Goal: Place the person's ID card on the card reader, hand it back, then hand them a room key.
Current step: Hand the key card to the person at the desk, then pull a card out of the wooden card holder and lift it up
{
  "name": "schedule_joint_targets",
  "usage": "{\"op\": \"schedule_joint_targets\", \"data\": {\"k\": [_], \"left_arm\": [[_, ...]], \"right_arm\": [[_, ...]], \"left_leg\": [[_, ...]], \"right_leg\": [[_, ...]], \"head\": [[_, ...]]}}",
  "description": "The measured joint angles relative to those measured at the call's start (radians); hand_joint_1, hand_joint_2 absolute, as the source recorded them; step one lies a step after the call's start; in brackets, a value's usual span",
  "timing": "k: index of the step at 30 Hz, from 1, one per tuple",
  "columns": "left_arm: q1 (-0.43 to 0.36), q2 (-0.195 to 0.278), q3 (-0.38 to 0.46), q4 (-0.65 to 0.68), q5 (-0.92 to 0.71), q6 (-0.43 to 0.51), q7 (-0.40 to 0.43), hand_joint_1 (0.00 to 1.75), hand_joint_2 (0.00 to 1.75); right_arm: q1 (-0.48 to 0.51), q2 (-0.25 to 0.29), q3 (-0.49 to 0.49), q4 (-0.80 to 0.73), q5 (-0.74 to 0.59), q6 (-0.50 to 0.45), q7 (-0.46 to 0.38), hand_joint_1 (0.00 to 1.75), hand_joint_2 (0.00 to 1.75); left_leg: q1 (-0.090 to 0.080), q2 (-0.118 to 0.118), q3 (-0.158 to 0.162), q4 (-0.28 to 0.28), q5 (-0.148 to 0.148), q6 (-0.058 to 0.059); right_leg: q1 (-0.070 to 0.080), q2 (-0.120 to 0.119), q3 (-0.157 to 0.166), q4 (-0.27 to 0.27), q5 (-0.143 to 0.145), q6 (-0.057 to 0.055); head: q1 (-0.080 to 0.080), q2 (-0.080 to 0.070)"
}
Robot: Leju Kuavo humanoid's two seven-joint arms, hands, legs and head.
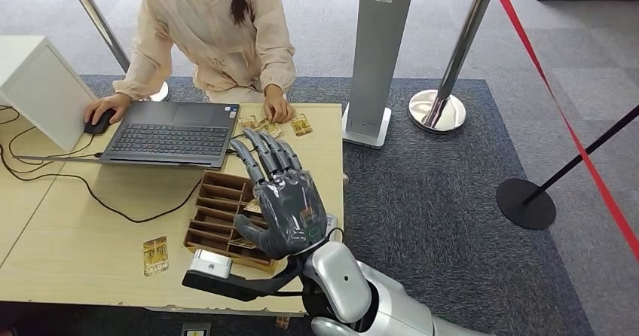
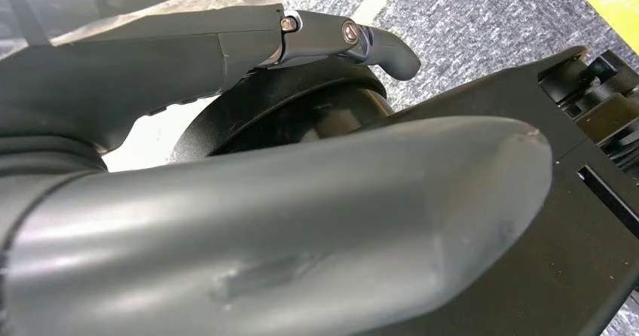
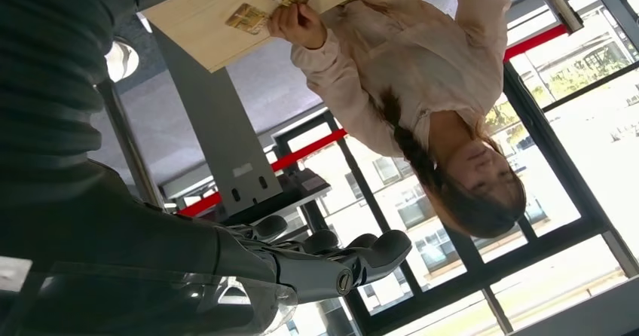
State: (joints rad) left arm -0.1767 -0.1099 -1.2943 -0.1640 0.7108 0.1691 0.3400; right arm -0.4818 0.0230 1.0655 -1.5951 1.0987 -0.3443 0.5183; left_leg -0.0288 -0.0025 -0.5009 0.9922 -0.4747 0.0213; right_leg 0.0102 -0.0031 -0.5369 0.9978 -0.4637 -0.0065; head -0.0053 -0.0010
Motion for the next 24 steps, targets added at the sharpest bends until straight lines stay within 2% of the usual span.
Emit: {"op": "schedule_joint_targets", "data": {"k": [12, 24], "left_arm": [[0.0, 0.0, 0.0, 0.0, 0.002, -0.001, 0.0, 0.0, 0.0], [-0.001, 0.001, 0.0, 0.0, -0.001, -0.003, 0.0, 0.0, 0.0]], "right_arm": [[0.019, 0.0, 0.011, -0.004, 0.004, -0.002, -0.032, 0.0, 1.75], [0.046, 0.008, 0.043, -0.004, -0.046, 0.002, -0.082, 0.0, 1.75]], "left_leg": [[0.0, 0.0, 0.0, 0.0, 0.0, 0.0], [0.0, 0.0, 0.0, 0.0, 0.0, 0.0]], "right_leg": [[0.0, 0.0, 0.0, 0.0, 0.0, 0.0], [0.0, 0.0, 0.0, 0.0, 0.0, 0.0]], "head": [[0.0, 0.0], [0.0, 0.0]]}}
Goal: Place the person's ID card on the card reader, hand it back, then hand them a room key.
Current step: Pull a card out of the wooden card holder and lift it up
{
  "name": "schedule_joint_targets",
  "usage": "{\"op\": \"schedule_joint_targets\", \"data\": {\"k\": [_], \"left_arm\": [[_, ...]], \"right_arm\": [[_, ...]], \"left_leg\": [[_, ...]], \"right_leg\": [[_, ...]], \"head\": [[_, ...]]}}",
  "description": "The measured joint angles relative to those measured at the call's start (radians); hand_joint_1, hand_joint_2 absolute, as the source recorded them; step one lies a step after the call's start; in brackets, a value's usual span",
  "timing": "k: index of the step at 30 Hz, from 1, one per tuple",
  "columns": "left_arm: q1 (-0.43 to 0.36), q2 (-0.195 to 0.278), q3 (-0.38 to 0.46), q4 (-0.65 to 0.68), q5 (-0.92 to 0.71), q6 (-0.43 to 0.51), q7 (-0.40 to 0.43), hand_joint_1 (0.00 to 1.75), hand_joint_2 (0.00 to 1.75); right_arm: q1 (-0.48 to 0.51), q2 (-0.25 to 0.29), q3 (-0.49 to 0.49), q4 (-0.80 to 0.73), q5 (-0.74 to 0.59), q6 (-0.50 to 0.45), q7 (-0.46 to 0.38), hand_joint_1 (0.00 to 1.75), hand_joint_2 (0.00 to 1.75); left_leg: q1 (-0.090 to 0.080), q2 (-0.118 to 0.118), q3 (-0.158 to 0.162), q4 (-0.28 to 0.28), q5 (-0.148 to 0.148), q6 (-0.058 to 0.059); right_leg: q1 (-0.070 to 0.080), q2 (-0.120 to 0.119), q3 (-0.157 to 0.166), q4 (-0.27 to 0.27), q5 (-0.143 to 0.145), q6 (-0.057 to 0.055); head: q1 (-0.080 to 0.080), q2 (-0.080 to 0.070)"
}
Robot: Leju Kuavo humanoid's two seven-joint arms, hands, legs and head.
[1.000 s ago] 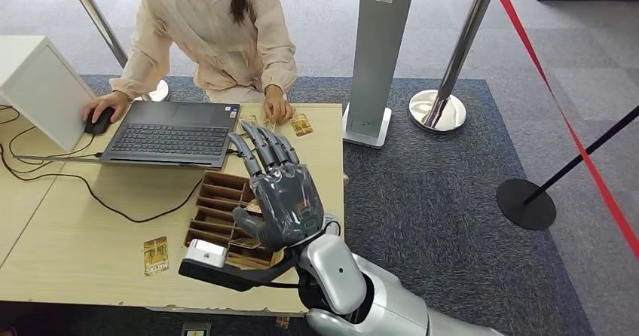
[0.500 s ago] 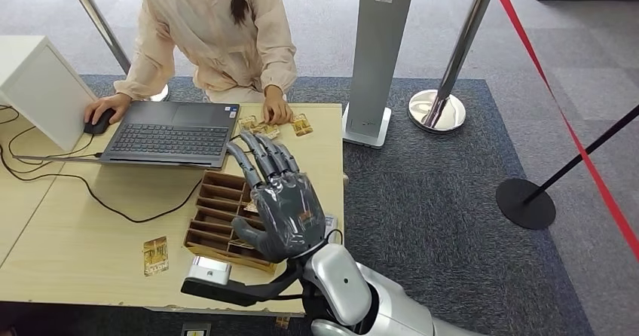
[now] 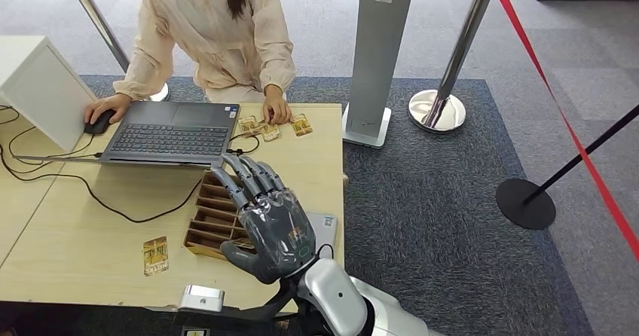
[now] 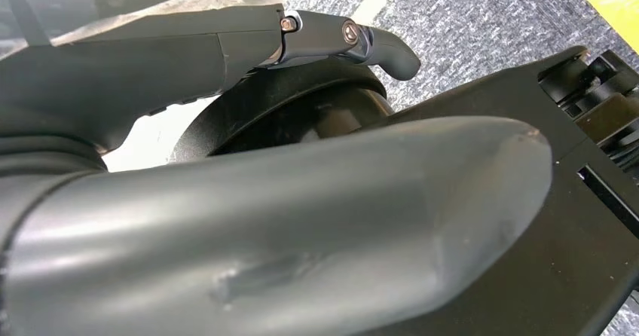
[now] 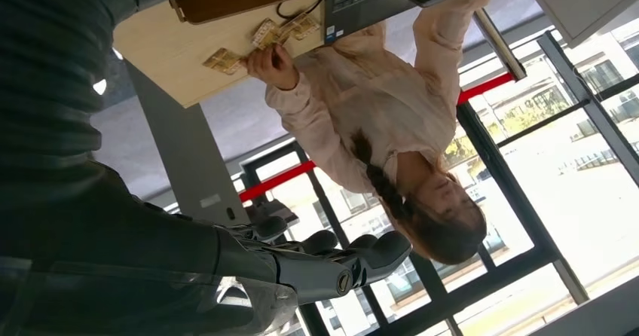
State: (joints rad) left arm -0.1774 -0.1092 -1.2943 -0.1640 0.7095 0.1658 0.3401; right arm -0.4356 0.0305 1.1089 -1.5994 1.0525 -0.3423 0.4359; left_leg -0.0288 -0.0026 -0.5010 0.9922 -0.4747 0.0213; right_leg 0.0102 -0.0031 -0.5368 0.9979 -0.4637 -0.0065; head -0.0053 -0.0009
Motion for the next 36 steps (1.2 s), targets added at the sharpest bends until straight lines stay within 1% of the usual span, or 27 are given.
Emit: {"op": "schedule_joint_targets", "data": {"k": [9, 11, 14, 17, 18, 20, 21, 22, 23, 24, 26, 29, 31, 32, 33, 34, 36], "left_arm": [[-0.001, 0.002, 0.0, 0.0, -0.009, -0.007, 0.0, 0.0, 0.0], [-0.001, 0.002, 0.0, 0.0, -0.009, -0.007, 0.0, 0.0, 0.0], [-0.001, 0.002, 0.0, 0.0, -0.009, -0.007, 0.0, 0.0, 0.0], [-0.001, 0.002, 0.0, 0.0, -0.008, -0.007, 0.0, 0.0, 0.0], [-0.001, 0.002, 0.0, 0.0, -0.008, -0.007, 0.0, 0.0, 0.0], [-0.001, 0.003, 0.0, 0.0, -0.008, -0.007, -0.001, 0.0, 0.0], [-0.001, 0.003, 0.0, 0.0, -0.008, -0.007, -0.001, 0.0, 0.0], [-0.001, 0.003, 0.0, 0.0, -0.008, -0.007, -0.001, 0.0, 0.0], [-0.001, 0.004, 0.0, 0.0, -0.008, -0.007, -0.002, 0.0, 0.0], [-0.001, 0.004, 0.0, 0.0, -0.007, -0.007, -0.002, 0.0, 0.0], [-0.001, 0.005, 0.0, 0.0, -0.007, -0.007, -0.003, 0.0, 0.0], [-0.001, 0.005, 0.0, 0.0, -0.006, -0.008, -0.003, 0.0, 0.0], [-0.001, 0.005, 0.0, 0.0, -0.005, -0.008, -0.003, 0.0, 0.0], [-0.001, 0.005, 0.0, 0.0, -0.005, -0.008, -0.003, 0.0, 0.0], [-0.001, 0.005, 0.0, 0.0, -0.005, -0.008, -0.003, 0.0, 0.0], [-0.002, 0.006, 0.0, 0.0, -0.005, -0.009, -0.003, 0.0, 0.0], [-0.003, 0.007, 0.0, 0.0, -0.005, -0.011, -0.002, 0.0, 0.0]], "right_arm": [[0.0, 0.006, 0.032, 0.002, -0.012, 0.017, -0.01, 0.02, 1.75], [0.0, 0.006, 0.035, 0.002, -0.014, 0.02, -0.01, 0.04, 1.75], [0.0, 0.007, 0.04, 0.003, -0.018, 0.018, -0.01, 0.12, 1.75], [0.0, 0.008, 0.042, 0.008, -0.027, 0.013, -0.012, 0.52, 1.75], [0.0, 0.008, 0.043, 0.009, -0.029, 0.01, -0.014, 0.83, 1.75], [0.0, 0.008, 0.046, 0.013, -0.036, 0.004, -0.021, 1.27, 1.75], [0.001, 0.008, 0.048, 0.015, -0.039, 0.0, -0.025, 1.51, 1.75], [0.003, 0.009, 0.049, 0.017, -0.044, -0.004, -0.029, 1.57, 1.75], [0.005, 0.009, 0.051, 0.02, -0.049, -0.008, -0.032, 1.58, 1.75], [0.009, 0.009, 0.053, 0.023, -0.054, -0.012, -0.035, 1.54, 1.75], [0.016, 0.008, 0.056, 0.029, -0.066, -0.02, -0.04, 1.34, 1.75], [0.025, 0.007, 0.059, 0.038, -0.093, -0.031, -0.051, 0.86, 1.75], [0.032, 0.007, 0.063, 0.045, -0.111, -0.038, -0.063, 0.46, 1.75], [0.034, 0.007, 0.065, 0.05, -0.119, -0.04, -0.071, 0.34, 1.75], [0.035, 0.01, 0.067, 0.055, -0.125, -0.04, -0.079, 0.24, 1.75], [0.035, 0.015, 0.069, 0.061, -0.131, -0.037, -0.089, 0.21, 1.75], [0.035, 0.029, 0.073, 0.072, -0.139, -0.032, -0.107, 0.21, 1.75]], "left_leg": [[0.0, 0.0, 0.0, 0.0, 0.0, 0.0], [0.0, 0.0, 0.0, 0.0, 0.0, 0.0], [0.0, 0.0, 0.0, 0.0, 0.0, 0.0], [0.0, 0.0, 0.0, 0.0, 0.0, 0.0], [0.0, 0.0, 0.0, 0.0, 0.0, 0.0], [0.0, 0.0, 0.0, 0.0, 0.0, 0.0], [0.0, 0.0, 0.0, 0.0, 0.0, 0.0], [0.0, 0.0, 0.0, 0.0, 0.0, 0.0], [0.0, 0.0, 0.0, 0.0, 0.0, 0.0], [0.0, 0.0, 0.0, 0.0, 0.0, 0.0], [0.0, 0.0, 0.0, 0.0, 0.0, 0.0], [0.0, 0.0, 0.0, 0.0, 0.0, 0.0], [0.0, 0.0, 0.0, 0.0, 0.0, 0.0], [0.0, 0.0, 0.0, 0.0, 0.0, 0.0], [0.0, 0.0, 0.0, 0.0, 0.0, 0.0], [0.0, 0.0, 0.0, 0.0, 0.0, 0.0], [0.0, 0.0, 0.0, 0.0, 0.0, 0.0]], "right_leg": [[0.0, 0.0, 0.0, 0.0, 0.0, 0.0], [0.0, 0.0, 0.0, 0.0, 0.0, 0.0], [0.0, 0.0, 0.0, 0.0, 0.0, 0.0], [0.0, 0.0, 0.0, 0.0, 0.0, 0.0], [0.0, 0.0, 0.0, 0.0, 0.0, 0.0], [0.0, 0.0, 0.0, 0.0, 0.0, 0.0], [0.0, 0.0, 0.0, 0.0, 0.0, 0.0], [0.0, 0.0, 0.0, 0.0, 0.0, 0.0], [0.0, 0.0, 0.0, 0.0, 0.0, 0.0], [0.0, 0.0, 0.0, 0.0, 0.0, 0.0], [0.0, 0.0, 0.0, 0.0, 0.0, 0.0], [0.0, 0.0, 0.0, 0.0, 0.0, 0.0], [0.0, 0.0, 0.0, 0.0, 0.0, 0.0], [0.0, 0.0, 0.0, 0.0, 0.0, 0.0], [0.0, 0.0, 0.0, 0.0, 0.0, 0.0], [0.0, 0.0, 0.0, 0.0, 0.0, 0.0], [0.0, 0.0, 0.0, 0.0, 0.0, 0.0]], "head": [[0.0, 0.0], [0.0, 0.0], [0.0, 0.0], [0.0, 0.0], [0.0, 0.0], [0.0, 0.0], [0.0, 0.0], [0.0, 0.0], [0.0, 0.0], [0.0, 0.0], [0.0, 0.0], [0.0, 0.0], [0.0, 0.0], [0.0, 0.0], [0.0, 0.0], [0.0, 0.0], [0.0, 0.0]]}}
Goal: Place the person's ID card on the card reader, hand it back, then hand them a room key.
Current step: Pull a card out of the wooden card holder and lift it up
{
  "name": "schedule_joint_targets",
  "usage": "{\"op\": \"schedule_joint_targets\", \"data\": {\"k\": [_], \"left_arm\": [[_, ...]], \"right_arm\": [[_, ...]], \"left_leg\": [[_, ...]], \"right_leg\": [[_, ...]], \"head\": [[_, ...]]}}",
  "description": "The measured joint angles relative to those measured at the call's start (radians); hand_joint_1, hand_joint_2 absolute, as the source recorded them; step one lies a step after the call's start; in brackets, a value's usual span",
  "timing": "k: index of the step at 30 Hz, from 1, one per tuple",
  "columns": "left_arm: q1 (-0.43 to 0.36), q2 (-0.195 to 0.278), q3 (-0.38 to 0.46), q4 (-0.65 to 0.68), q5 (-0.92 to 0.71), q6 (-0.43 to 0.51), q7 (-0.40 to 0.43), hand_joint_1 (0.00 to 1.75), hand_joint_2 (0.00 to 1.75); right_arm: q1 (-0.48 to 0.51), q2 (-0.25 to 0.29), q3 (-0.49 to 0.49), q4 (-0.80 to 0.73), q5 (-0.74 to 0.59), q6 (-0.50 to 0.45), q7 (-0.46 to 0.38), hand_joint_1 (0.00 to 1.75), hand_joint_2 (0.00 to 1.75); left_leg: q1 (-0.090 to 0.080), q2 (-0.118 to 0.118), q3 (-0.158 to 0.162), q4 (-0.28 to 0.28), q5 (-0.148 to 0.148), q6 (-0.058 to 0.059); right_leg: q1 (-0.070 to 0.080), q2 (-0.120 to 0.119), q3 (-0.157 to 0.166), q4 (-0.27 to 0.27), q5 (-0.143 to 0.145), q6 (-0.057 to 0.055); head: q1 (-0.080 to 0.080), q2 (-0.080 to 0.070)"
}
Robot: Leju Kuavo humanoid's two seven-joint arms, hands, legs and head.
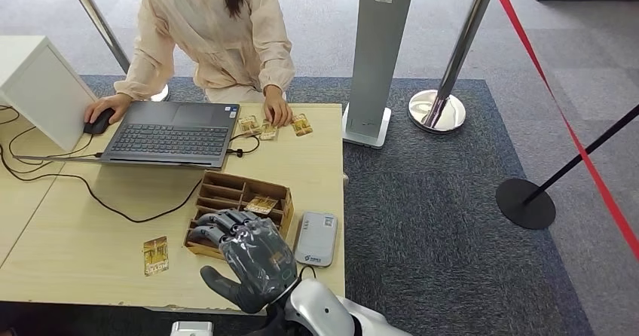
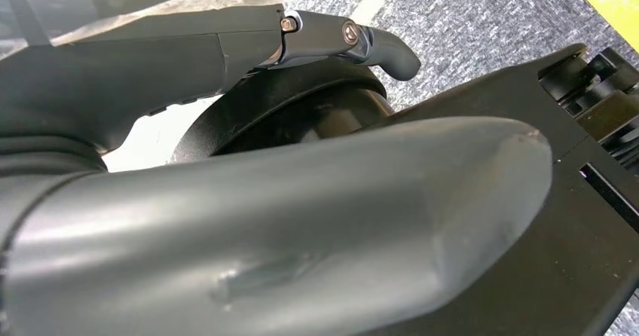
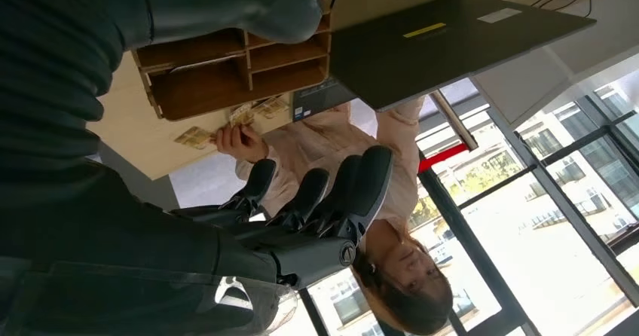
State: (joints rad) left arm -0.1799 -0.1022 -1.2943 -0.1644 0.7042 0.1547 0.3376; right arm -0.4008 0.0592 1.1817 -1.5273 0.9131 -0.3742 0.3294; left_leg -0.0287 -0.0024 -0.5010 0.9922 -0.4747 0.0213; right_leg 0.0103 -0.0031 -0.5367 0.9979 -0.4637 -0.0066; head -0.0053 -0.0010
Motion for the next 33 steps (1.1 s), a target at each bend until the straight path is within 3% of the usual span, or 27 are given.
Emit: {"op": "schedule_joint_targets", "data": {"k": [12, 18, 33], "left_arm": [[-0.002, 0.004, 0.0, 0.0, -0.003, -0.011, 0.003, 0.0, 0.0], [-0.003, 0.006, 0.0, 0.0, -0.01, -0.019, 0.008, 0.0, 0.0], [-0.005, 0.006, -0.001, 0.0, -0.011, -0.025, 0.017, 0.0, 0.0]], "right_arm": [[-0.021, 0.061, 0.031, 0.084, -0.039, 0.003, -0.03, 0.39, 1.75], [-0.038, 0.089, 0.045, 0.149, -0.051, -0.021, -0.022, 0.65, 1.75], [-0.035, 0.096, 0.028, 0.361, -0.067, -0.058, 0.035, 0.68, 1.75]], "left_leg": [[0.0, 0.0, 0.0, 0.0, 0.0, 0.0], [0.0, 0.0, 0.0, 0.0, 0.0, 0.0], [0.0, 0.001, 0.0, 0.0, 0.0, 0.0]], "right_leg": [[0.0, 0.0, 0.0, 0.0, 0.0, 0.0], [0.0, 0.0, 0.0, 0.0, 0.0, 0.0], [0.0, 0.0, 0.0, 0.0, 0.0, 0.0]], "head": [[0.0, 0.0], [0.0, 0.0], [0.0, 0.0]]}}
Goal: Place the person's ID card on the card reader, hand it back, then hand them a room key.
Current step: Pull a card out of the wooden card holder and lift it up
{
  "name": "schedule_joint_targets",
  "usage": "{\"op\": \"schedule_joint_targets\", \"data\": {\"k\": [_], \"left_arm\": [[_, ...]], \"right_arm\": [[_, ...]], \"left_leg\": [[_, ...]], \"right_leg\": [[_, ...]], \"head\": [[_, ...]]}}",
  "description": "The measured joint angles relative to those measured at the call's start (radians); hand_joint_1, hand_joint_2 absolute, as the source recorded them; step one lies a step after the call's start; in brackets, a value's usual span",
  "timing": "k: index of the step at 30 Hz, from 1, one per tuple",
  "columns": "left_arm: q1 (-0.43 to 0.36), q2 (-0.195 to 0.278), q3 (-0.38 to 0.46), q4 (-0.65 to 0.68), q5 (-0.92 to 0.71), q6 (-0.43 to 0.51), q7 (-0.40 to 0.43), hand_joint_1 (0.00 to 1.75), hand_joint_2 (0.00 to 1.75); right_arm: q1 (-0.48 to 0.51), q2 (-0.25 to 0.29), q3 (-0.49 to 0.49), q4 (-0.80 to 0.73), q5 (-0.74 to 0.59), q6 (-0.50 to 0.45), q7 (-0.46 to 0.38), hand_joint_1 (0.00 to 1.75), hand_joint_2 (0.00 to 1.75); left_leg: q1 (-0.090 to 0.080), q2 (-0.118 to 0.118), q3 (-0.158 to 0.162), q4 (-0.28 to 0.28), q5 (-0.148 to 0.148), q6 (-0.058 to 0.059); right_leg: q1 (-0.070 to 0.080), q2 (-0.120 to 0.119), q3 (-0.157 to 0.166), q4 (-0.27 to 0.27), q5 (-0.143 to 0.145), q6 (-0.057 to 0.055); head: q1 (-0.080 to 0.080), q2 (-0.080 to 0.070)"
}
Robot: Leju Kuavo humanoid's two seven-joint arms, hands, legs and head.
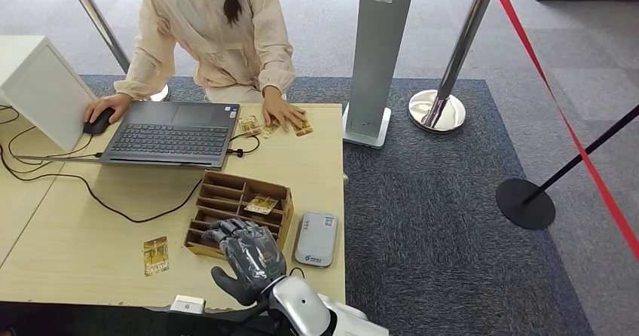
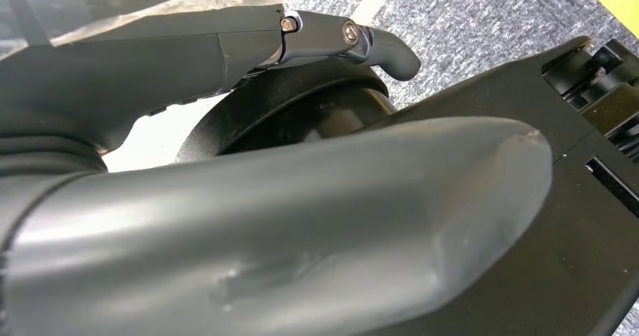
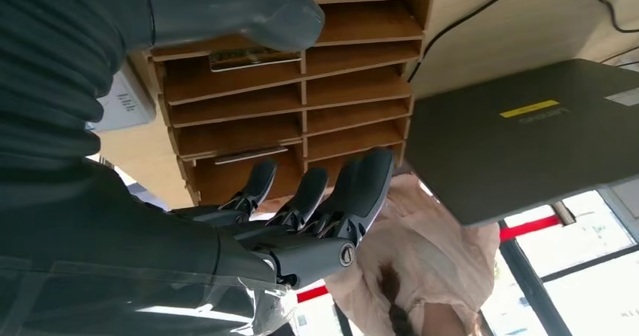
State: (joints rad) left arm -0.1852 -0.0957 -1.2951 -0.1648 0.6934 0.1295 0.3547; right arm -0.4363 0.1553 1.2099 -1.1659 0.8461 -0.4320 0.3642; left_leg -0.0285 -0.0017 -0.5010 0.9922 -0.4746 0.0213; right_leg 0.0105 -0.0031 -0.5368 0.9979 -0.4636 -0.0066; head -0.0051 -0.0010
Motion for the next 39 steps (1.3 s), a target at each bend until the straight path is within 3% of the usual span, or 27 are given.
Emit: {"op": "schedule_joint_targets", "data": {"k": [27, 39], "left_arm": [[0.0, 0.002, -0.001, -0.003, -0.004, -0.001, 0.0, 0.0, 0.0], [-0.004, 0.002, -0.004, -0.003, -0.022, -0.02, 0.01, 0.0, 0.0]], "right_arm": [[0.012, -0.01, -0.027, 0.092, 0.016, 0.012, 0.017, 0.73, 1.75], [-0.034, 0.015, -0.026, 0.094, 0.129, 0.056, 0.115, 0.75, 1.75]], "left_leg": [[0.0, 0.0, 0.0, 0.0, 0.0, 0.0], [0.0, 0.0, 0.0, 0.0, 0.0, 0.0]], "right_leg": [[0.0, 0.0, 0.0, 0.0, 0.0, 0.0], [0.0, 0.0, 0.0, 0.0, 0.0, 0.0]], "head": [[0.0, 0.0], [0.0, 0.0]]}}
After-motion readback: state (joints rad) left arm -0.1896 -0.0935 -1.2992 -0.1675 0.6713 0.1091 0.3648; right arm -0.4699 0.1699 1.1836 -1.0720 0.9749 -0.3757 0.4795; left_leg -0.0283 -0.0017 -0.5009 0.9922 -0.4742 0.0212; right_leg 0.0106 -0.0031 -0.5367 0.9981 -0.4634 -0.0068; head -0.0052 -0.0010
